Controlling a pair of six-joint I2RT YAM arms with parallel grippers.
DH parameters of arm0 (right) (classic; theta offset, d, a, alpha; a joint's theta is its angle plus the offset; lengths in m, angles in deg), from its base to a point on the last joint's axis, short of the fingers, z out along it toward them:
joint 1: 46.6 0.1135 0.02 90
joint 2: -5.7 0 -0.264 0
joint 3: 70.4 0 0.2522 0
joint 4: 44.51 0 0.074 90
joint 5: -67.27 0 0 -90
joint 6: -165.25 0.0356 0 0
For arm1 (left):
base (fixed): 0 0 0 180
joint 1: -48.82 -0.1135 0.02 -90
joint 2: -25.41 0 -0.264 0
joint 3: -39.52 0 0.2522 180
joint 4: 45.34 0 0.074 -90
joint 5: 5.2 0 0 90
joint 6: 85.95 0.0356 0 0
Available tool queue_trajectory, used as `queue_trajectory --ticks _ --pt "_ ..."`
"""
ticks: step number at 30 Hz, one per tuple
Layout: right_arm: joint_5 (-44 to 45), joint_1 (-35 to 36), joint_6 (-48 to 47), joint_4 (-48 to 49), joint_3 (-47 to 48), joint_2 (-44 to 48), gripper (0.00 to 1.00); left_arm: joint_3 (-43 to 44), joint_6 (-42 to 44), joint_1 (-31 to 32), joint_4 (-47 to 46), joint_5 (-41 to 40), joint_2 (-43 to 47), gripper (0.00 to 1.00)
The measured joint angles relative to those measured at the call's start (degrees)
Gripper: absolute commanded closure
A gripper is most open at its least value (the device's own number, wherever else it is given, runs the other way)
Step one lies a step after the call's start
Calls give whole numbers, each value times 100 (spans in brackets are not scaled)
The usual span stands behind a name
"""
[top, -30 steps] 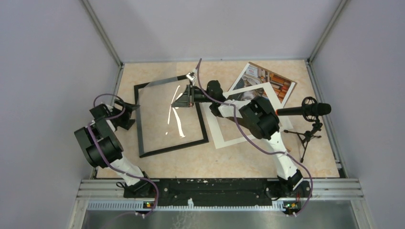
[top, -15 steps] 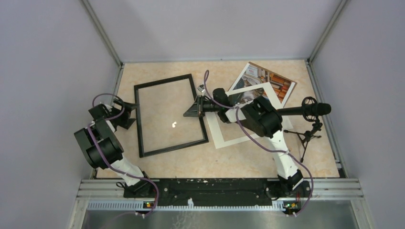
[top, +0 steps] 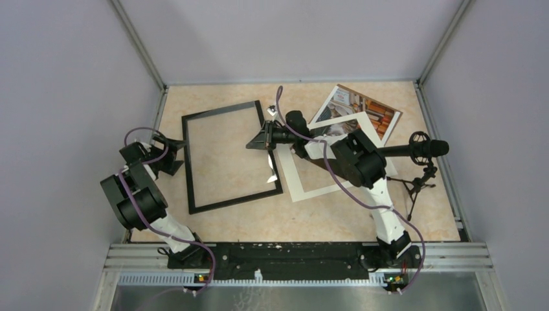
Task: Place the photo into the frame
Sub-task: Place the photo frame item in the photo frame.
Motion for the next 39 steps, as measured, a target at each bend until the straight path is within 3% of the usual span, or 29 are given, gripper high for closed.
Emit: queue_trajectory --ticks 23,28,39 --pt "57 -105 223 -155 203 -369 100 -20 2 -15 -70 -7 -26 2" --pt "70 -125 407 -81 227 -533 89 -33 2 -15 -70 -9 -42 1" --pt "262 -125 723 166 186 -560 89 -39 2 -15 -70 -9 -42 2"
